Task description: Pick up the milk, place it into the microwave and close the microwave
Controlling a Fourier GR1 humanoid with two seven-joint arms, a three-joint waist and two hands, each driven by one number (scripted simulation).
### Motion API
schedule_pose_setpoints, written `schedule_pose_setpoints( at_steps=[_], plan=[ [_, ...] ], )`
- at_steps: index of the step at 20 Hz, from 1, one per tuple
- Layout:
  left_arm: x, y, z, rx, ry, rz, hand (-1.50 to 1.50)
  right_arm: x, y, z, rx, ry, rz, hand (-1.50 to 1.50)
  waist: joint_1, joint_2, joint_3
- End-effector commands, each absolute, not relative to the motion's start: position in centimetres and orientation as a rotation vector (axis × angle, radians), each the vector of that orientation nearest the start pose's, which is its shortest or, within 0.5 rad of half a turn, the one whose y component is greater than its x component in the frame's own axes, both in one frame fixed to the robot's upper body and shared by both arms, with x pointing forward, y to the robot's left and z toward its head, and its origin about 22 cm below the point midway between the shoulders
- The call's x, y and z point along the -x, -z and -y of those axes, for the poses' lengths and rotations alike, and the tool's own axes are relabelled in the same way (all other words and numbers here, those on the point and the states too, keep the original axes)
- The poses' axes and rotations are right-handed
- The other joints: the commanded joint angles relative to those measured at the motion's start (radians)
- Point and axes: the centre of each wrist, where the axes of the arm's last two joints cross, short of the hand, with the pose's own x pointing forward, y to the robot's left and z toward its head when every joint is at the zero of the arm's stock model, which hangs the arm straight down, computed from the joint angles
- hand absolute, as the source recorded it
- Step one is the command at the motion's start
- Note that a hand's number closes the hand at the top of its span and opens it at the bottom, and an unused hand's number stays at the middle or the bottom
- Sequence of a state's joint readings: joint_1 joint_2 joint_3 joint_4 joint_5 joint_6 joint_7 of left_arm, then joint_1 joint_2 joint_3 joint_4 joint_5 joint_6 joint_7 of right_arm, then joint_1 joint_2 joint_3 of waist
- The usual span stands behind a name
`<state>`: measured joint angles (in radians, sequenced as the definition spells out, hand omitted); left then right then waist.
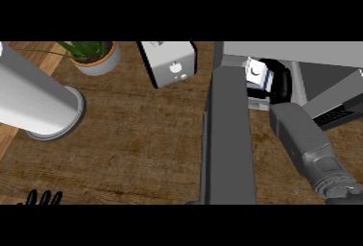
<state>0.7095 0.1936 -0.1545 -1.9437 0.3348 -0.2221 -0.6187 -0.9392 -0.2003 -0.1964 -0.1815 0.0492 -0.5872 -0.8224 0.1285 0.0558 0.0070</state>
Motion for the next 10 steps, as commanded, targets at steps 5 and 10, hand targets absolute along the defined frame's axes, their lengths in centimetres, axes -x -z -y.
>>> schedule_pose_setpoints(
  at_steps=[5,10],
  plan=[
    [-6.9,1.0,-27.1,0.238,-0.151,1.890,-1.50,-42.1,-0.1,22.8,0.949,-0.128,1.943,1.50,0.026,0.009,-0.001],
    [-7.6,0.5,-27.1,0.245,-0.138,1.901,-1.50,-42.8,-1.5,24.1,1.085,-0.093,1.912,1.50,0.023,0.012,-0.001]
  ],
)
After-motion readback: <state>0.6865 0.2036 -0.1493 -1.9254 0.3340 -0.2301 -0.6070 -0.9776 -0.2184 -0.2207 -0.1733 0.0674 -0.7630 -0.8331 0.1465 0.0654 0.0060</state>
